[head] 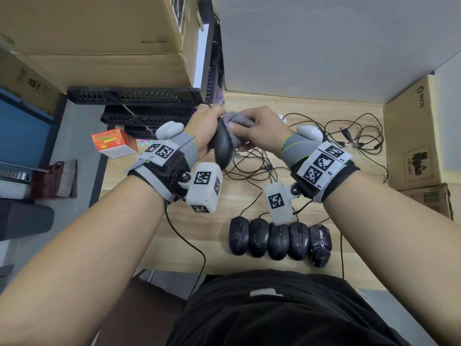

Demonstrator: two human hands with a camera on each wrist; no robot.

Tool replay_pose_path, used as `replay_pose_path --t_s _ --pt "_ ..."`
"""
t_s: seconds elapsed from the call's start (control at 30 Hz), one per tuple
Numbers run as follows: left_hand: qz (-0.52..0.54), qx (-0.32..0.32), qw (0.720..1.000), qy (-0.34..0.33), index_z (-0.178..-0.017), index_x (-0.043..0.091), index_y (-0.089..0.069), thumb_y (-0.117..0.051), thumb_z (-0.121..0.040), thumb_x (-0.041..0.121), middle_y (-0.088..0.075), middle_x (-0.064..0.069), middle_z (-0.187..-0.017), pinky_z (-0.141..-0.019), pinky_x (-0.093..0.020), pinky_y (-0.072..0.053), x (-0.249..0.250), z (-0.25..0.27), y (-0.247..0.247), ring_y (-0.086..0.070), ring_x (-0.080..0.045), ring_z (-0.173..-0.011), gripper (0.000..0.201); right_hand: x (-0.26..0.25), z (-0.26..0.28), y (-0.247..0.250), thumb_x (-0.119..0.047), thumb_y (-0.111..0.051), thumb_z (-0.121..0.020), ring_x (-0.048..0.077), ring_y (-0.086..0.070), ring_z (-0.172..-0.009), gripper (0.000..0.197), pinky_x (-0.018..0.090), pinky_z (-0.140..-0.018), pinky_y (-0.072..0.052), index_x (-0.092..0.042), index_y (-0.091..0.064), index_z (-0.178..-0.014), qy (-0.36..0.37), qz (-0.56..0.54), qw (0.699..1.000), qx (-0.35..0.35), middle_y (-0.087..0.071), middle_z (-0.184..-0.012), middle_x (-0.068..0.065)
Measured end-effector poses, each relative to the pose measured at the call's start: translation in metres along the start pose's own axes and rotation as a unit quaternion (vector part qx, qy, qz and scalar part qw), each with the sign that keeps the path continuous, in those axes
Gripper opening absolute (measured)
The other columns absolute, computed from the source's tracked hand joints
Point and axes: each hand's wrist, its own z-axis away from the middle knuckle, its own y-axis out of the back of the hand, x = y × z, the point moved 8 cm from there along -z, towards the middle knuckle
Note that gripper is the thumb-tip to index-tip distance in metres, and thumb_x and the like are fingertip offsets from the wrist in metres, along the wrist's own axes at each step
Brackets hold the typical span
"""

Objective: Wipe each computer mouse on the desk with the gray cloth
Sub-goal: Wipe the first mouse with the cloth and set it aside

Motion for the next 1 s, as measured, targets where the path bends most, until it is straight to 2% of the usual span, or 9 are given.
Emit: replay_pose_path --t_s 0.13,0.27,0.4,0.5,0.6,0.7,0.8,0.9,1.0 --pt "-0.002 0.029 0.999 -0.028 -0.097 0.011 -0.054 -0.054 -0.099 0.017 -0.053 -0.003 -0.084 -0.074 -0.032 -0.047 0.002 -0.004 0.01 -0.055 -0.016 -0.077 0.007 -0.001 0.01 -0.017 -0.021 -0.075 -0.084 0.021 -0.064 -0.074 0.034 0.041 -0.072 -0.061 -0.001 -0.062 -0.108 -0.018 -0.034 0.998 -0.059 -0.063 -0.089 0.012" --pt "0.0 0.033 0.998 -0.056 -0.09 0.016 -0.054 -0.061 -0.093 0.043 -0.057 -0.003 -0.085 -0.081 -0.041 -0.055 0.005 -0.005 0.009 -0.064 -0.022 -0.087 0.029 0.007 0.014 -0.025 -0.021 -0.073 -0.085 0.029 -0.061 -0.077 0.036 0.051 -0.079 -0.059 -0.003 -0.051 -0.107 -0.079 -0.101 0.988 -0.087 -0.06 -0.091 0.021" --pt "0.071 0.013 0.995 -0.073 -0.087 0.014 -0.054 -0.05 -0.105 0.04 -0.061 0.0 -0.08 -0.072 -0.033 -0.057 0.014 0.0 0.002 -0.067 -0.017 -0.09 0.032 0.013 0.015 -0.03 -0.018 -0.072 -0.086 0.03 -0.067 -0.076 0.038 0.047 -0.072 -0.06 0.008 -0.055 -0.108 -0.074 -0.141 0.982 -0.102 -0.067 -0.089 0.021" --pt "0.04 0.014 0.999 -0.022 -0.095 0.013 -0.066 -0.041 -0.103 0.056 -0.07 -0.003 -0.089 -0.075 -0.03 -0.058 0.013 -0.001 0.004 -0.07 -0.019 -0.089 0.05 0.013 0.012 -0.016 -0.009 -0.071 -0.086 0.024 -0.066 -0.064 0.029 0.034 -0.056 -0.058 0.007 -0.055 -0.104 -0.049 -0.143 0.987 -0.046 -0.066 -0.077 0.013" --pt "-0.078 0.015 0.997 0.024 -0.121 0.007 -0.067 -0.031 -0.096 0.074 -0.072 -0.007 -0.112 -0.094 -0.035 -0.055 0.006 -0.003 0.009 -0.069 -0.022 -0.104 0.08 0.016 0.007 -0.002 -0.01 -0.074 -0.082 0.033 -0.064 -0.079 0.032 0.048 -0.073 -0.06 0.003 -0.058 -0.107 -0.033 -0.117 0.992 0.019 -0.065 -0.087 0.018" --pt "-0.122 0.009 0.992 0.034 -0.131 0.008 -0.064 -0.031 -0.079 0.086 -0.067 -0.011 -0.128 -0.11 -0.045 -0.046 0.0 -0.001 0.008 -0.063 -0.027 -0.12 0.1 0.012 0.005 0.006 -0.025 -0.079 -0.071 0.035 -0.067 -0.083 0.041 0.057 -0.076 -0.056 -0.005 -0.061 -0.103 -0.006 -0.074 0.995 0.067 -0.068 -0.094 0.02" --pt "-0.144 0.0 0.989 0.023 -0.112 0.007 -0.07 -0.03 -0.09 0.08 -0.072 -0.01 -0.114 -0.102 -0.038 -0.05 0.003 0.003 0.0 -0.067 -0.025 -0.108 0.086 0.008 0.006 0.005 -0.018 -0.083 -0.072 0.024 -0.065 -0.079 0.053 0.054 -0.072 -0.059 -0.009 -0.054 -0.116 -0.016 -0.081 0.995 0.062 -0.063 -0.095 0.008" --pt "-0.159 0.006 0.987 0.012 -0.084 0.014 -0.067 -0.027 -0.099 0.069 -0.071 -0.006 -0.092 -0.086 -0.031 -0.051 0.007 0.0 -0.002 -0.067 -0.021 -0.093 0.07 0.007 0.003 -0.001 -0.028 -0.087 -0.063 0.022 -0.066 -0.081 0.065 0.048 -0.068 -0.061 -0.016 -0.051 -0.115 -0.025 -0.037 0.998 0.047 -0.062 -0.098 0.004" --pt "-0.153 -0.011 0.988 0.006 -0.092 0.014 -0.073 -0.031 -0.082 0.088 -0.074 -0.009 -0.101 -0.101 -0.038 -0.051 0.004 -0.002 -0.002 -0.068 -0.024 -0.104 0.086 0.006 0.0 0.007 -0.031 -0.081 -0.074 0.029 -0.067 -0.07 0.042 0.043 -0.06 -0.059 -0.003 -0.061 -0.098 -0.022 -0.065 0.994 0.082 -0.069 -0.089 0.013"
